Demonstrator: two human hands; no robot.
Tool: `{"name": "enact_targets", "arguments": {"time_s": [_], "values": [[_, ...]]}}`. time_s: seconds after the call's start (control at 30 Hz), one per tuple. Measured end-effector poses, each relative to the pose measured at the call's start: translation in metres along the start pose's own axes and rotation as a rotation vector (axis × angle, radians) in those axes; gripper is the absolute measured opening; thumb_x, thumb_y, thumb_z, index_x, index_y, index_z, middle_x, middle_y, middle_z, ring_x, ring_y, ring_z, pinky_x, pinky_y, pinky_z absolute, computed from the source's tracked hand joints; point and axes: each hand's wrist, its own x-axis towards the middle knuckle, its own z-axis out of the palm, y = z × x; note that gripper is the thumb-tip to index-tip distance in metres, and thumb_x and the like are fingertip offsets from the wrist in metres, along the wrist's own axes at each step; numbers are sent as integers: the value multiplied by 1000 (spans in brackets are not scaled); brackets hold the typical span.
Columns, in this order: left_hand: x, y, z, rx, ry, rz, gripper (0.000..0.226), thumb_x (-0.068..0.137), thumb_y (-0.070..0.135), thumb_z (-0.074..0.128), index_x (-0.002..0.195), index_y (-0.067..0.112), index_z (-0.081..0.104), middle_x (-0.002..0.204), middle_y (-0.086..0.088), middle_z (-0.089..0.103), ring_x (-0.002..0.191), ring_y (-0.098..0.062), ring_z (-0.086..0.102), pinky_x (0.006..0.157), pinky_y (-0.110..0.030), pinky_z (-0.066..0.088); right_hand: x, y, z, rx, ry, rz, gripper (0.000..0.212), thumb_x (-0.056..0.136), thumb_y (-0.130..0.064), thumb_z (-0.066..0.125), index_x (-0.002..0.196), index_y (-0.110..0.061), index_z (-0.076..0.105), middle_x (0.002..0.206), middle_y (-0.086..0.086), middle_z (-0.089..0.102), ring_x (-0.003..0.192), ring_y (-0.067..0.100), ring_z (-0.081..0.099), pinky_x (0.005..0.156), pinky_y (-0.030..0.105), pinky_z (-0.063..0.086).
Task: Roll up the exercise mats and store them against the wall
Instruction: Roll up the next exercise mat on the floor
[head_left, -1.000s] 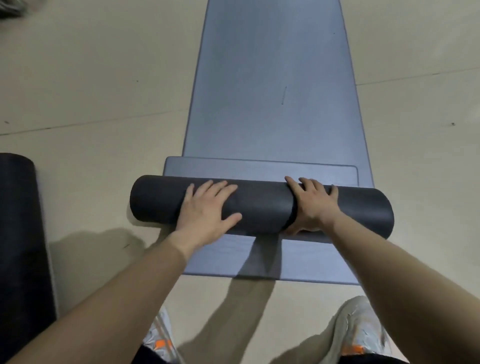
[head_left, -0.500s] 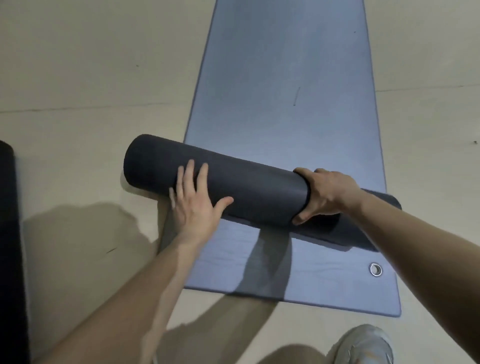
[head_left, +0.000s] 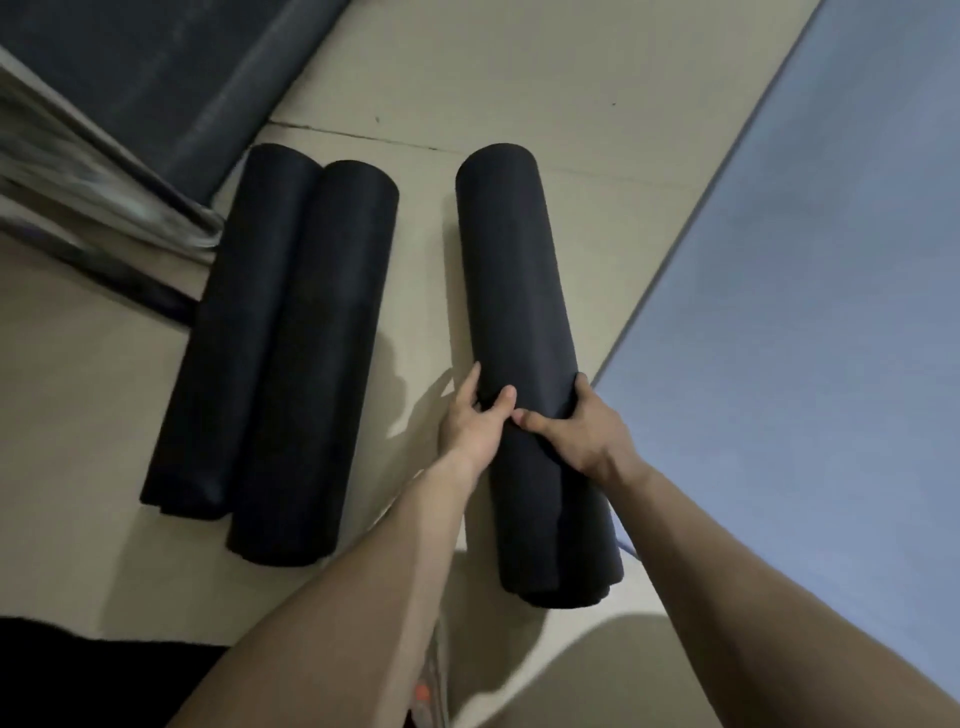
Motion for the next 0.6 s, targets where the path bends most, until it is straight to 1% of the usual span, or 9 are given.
{"name": "enact_targets", "arguments": {"time_s": [0.1,0.23,0.3,0.37,0.4,0.43,0.5,0.53,0.6], "values": [[24,-7,-65,82,129,-14,61,92,38,72,148,34,49,146,-2,56,132,-18,54,114,-37,41,13,-41,62,19,-41,-19,76,80,-62,77,131,-19,42,131,7,66,117,33,64,89,37,50],[42,-20,-132,166,397,19,41,87,33,78,124,16,73,123,-3,72,115,-17,66,102,-23,46,18,-77,144,27,-54,-7,101,72,-72,71,146,-16,33,134,12,66,120,36,64,98,42,53],[43,-18,-146,223,448,3,35,88,32,78,119,15,75,119,-2,74,114,-19,66,95,-19,44,18,-83,163,33,-68,-5,118,63,-80,63,153,-15,25,137,15,63,122,37,63,101,46,53],[42,-13,-151,332,434,13,34,91,32,74,122,17,73,123,-1,72,116,-20,65,92,-20,43,20,-81,163,50,-140,-5,123,63,-79,65,158,-16,18,142,13,61,125,36,63,103,47,52],[38,-8,-150,416,433,19,34,94,32,71,125,19,71,126,-1,71,117,-21,64,93,-24,45,13,-83,151,83,-190,1,120,68,-73,71,160,-18,17,145,9,60,126,33,62,104,44,53],[30,-2,-146,505,438,36,35,96,31,67,129,22,67,130,0,68,119,-22,63,93,-30,47,4,-83,137,118,-246,4,113,75,-65,76,161,-20,18,148,3,57,127,29,62,104,36,53],[10,10,-129,636,420,112,38,99,31,60,136,25,60,136,0,61,119,-24,60,85,-35,49,-19,-71,103,36,-291,-1,87,92,-49,72,160,-20,26,147,-5,52,132,22,56,99,16,48],[-4,16,-118,669,381,161,39,99,32,59,137,25,58,136,0,58,118,-24,59,82,-35,47,-32,-60,85,-53,-256,10,80,97,-49,66,160,-17,30,152,0,51,136,24,53,101,19,45],[-34,26,-92,729,262,235,40,99,34,57,138,25,57,138,-1,54,117,-25,58,84,-34,48,-62,-28,45,-255,-101,43,68,98,-52,58,155,-19,42,153,7,54,138,31,51,108,36,45]]}}
